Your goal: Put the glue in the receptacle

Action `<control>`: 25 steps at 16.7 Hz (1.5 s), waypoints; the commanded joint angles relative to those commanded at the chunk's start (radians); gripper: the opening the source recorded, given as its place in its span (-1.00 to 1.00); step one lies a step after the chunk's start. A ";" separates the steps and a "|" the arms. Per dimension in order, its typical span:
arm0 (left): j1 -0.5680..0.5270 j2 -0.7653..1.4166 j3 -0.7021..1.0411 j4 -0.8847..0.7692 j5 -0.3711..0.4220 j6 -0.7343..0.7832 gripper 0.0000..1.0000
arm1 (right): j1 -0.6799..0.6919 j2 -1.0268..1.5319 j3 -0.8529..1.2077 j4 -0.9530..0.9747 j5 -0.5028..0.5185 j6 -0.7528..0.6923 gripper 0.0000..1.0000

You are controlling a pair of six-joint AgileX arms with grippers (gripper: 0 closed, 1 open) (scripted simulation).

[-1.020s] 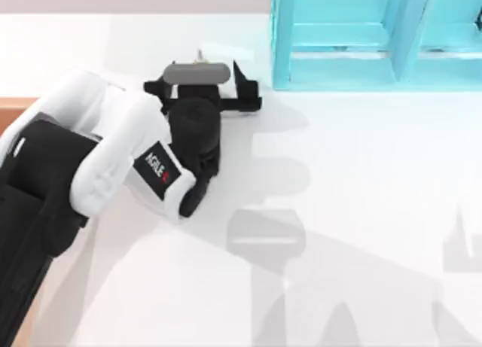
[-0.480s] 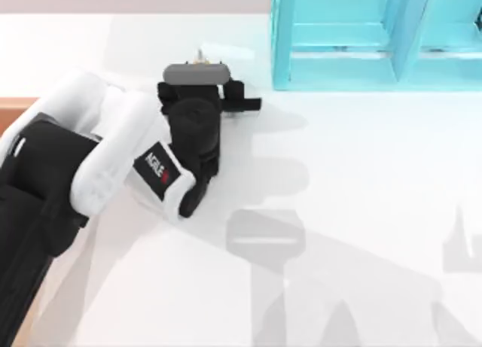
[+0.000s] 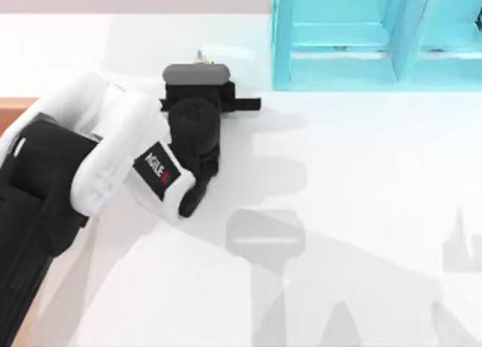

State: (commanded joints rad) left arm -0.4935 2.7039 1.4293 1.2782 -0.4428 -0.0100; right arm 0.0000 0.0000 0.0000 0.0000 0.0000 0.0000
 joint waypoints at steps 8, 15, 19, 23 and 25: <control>-0.002 -0.014 -0.005 -0.008 0.001 0.001 -1.00 | 0.000 0.000 0.000 0.000 0.000 0.000 1.00; -0.001 -0.119 -0.034 -0.083 0.000 0.002 -1.00 | 0.000 0.000 0.000 0.000 0.000 0.000 1.00; -0.001 -0.179 -0.051 -0.126 0.000 0.003 -1.00 | 0.000 0.000 0.000 0.000 0.000 0.000 1.00; -0.002 -0.238 -0.067 -0.170 0.000 0.004 -1.00 | 0.000 0.000 0.000 0.000 0.000 0.000 1.00; -0.001 -0.268 -0.075 -0.191 0.000 0.004 -1.00 | 0.000 0.000 0.000 0.000 0.000 0.000 1.00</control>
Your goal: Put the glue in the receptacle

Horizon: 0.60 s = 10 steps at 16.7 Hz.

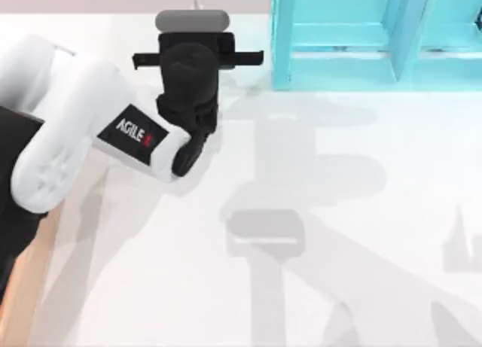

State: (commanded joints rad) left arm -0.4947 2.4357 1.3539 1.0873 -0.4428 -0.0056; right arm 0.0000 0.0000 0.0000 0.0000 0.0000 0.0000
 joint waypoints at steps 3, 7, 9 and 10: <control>-0.001 -0.037 -0.008 -0.028 -0.001 0.001 -1.00 | 0.000 0.000 0.000 0.000 0.000 0.000 1.00; -0.001 -0.033 -0.004 -0.025 -0.002 0.002 -1.00 | 0.000 0.000 0.000 0.000 0.000 0.000 1.00; 0.007 -0.037 -0.010 -0.018 0.006 -0.001 -1.00 | 0.000 0.000 0.000 0.000 0.000 0.000 1.00; 0.024 -0.044 -0.020 -0.006 0.022 -0.007 -1.00 | 0.000 0.000 0.000 0.000 0.000 0.000 1.00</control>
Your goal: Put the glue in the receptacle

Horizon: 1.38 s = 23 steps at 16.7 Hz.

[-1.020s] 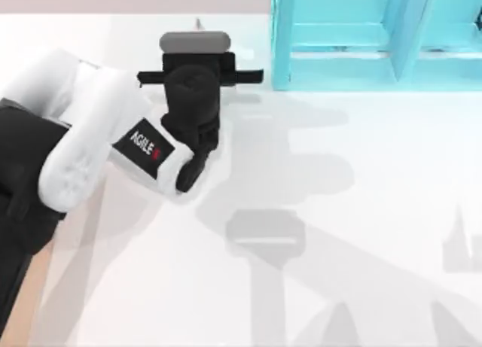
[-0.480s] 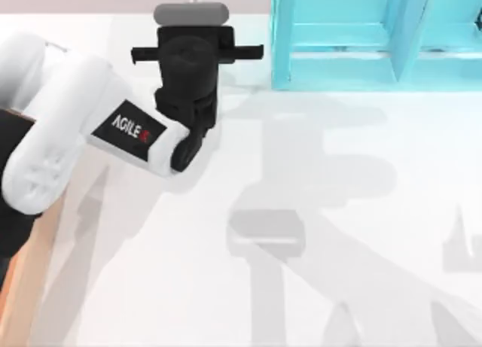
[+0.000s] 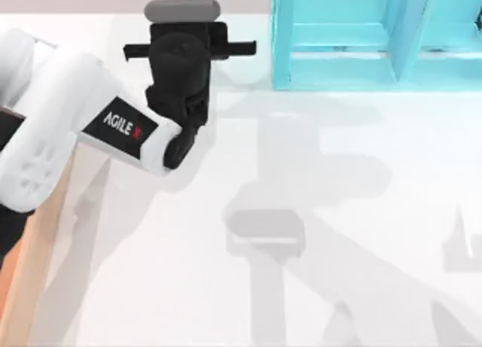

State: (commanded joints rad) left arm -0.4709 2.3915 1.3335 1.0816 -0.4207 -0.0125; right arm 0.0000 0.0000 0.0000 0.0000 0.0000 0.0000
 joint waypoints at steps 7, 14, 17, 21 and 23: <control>0.336 -0.093 -0.172 0.199 0.406 -0.070 -1.00 | 0.000 0.000 0.000 0.000 0.000 0.000 1.00; 0.654 -0.198 -0.383 0.314 0.982 -0.097 -1.00 | 0.000 0.000 0.000 0.000 0.000 0.000 1.00; 0.772 -0.225 -0.464 0.348 1.176 -0.106 -1.00 | 0.000 0.000 0.000 0.000 0.000 0.000 1.00; 0.916 -0.239 -0.558 0.377 1.445 -0.110 -1.00 | 0.000 0.000 0.000 0.000 0.000 0.000 1.00; 0.975 -0.244 -0.599 0.387 1.555 -0.109 -1.00 | 0.000 0.000 0.000 0.000 0.000 0.000 1.00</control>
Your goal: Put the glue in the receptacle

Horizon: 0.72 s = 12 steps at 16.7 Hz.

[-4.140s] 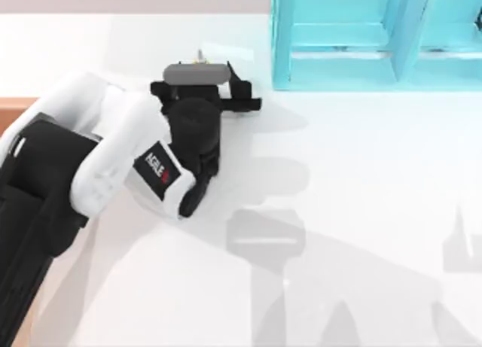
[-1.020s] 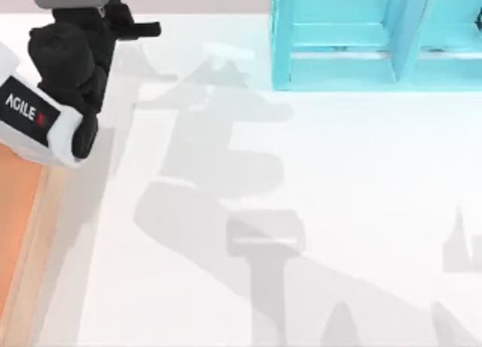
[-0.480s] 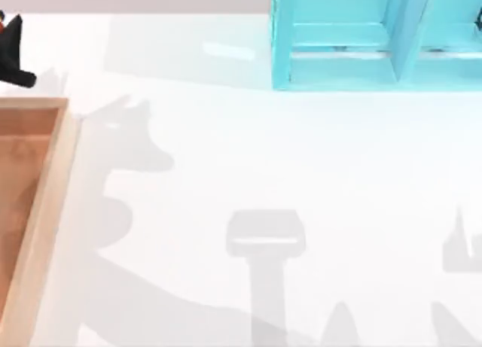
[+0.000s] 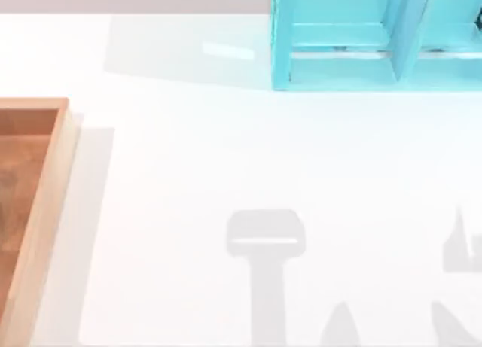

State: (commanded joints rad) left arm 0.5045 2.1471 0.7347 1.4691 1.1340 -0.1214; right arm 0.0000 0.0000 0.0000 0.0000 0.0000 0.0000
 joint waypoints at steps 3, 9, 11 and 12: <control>0.096 -0.001 -0.048 0.022 0.179 0.003 -1.00 | 0.000 0.000 0.000 0.000 0.000 0.000 1.00; 0.361 -0.015 -0.113 0.068 0.556 0.034 -1.00 | 0.000 0.000 0.000 0.000 0.000 0.000 1.00; 0.428 -0.025 -0.124 0.080 0.631 0.052 -1.00 | 0.000 0.000 0.000 0.000 0.000 0.000 1.00; 0.449 -0.028 -0.126 0.088 0.654 0.061 -1.00 | 0.000 0.000 0.000 0.000 0.000 0.000 1.00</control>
State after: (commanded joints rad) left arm 0.9539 2.1195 0.6084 1.5569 1.7881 -0.0607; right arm 0.0000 0.0000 0.0000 0.0000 0.0000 0.0000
